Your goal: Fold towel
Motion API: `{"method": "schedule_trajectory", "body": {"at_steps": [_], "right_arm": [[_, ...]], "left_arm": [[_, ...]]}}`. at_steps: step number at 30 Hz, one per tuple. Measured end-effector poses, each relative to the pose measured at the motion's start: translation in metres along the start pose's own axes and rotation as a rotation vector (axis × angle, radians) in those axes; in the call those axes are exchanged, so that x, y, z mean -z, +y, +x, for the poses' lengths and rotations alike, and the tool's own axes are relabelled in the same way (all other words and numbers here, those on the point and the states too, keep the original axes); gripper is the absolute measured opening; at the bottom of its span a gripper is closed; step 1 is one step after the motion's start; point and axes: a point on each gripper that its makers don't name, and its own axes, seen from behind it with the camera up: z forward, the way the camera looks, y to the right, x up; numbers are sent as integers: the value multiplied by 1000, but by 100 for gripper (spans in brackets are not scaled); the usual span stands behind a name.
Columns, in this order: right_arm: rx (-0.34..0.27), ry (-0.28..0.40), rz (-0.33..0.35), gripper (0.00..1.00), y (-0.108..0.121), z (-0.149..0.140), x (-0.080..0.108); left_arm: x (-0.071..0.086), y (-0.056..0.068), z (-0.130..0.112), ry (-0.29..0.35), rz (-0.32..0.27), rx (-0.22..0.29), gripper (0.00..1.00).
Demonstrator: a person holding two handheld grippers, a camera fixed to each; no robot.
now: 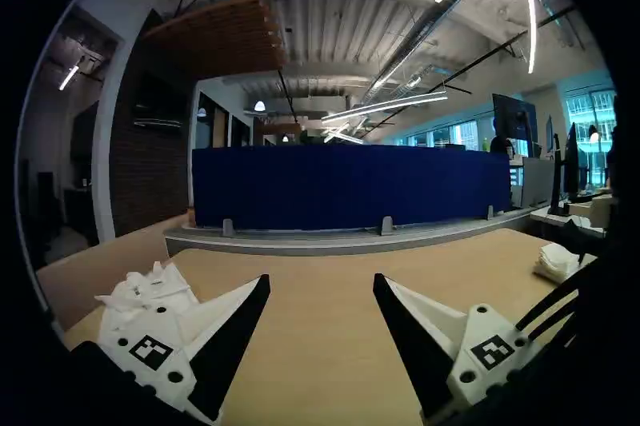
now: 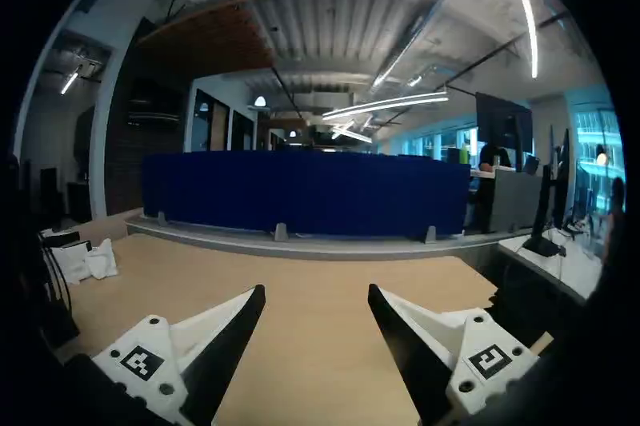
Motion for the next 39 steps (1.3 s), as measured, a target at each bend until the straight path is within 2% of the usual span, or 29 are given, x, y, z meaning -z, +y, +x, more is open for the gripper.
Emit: {"method": "schedule_trajectory", "body": {"at_steps": [5,12,17,24,35,39], "right_arm": [[15,-24,-3,100,2,-9,-3],[13,-30,-29,100,11,-5,-9],[-11,-27,-33,100,9,0,-14],[2,-36,-39,100,9,-4,-16],[5,-47,-54,100,16,-9,-18],[5,-51,-59,100,19,-9,-17]], "left_arm": [[0,0,-16,9,13,2,96],[0,-7,-33,24,42,-8,96],[-3,-9,-45,36,45,-1,96],[-12,-16,-59,47,48,13,96],[-19,-15,-77,37,41,-12,96],[-22,-16,-79,34,44,-3,96]]}}
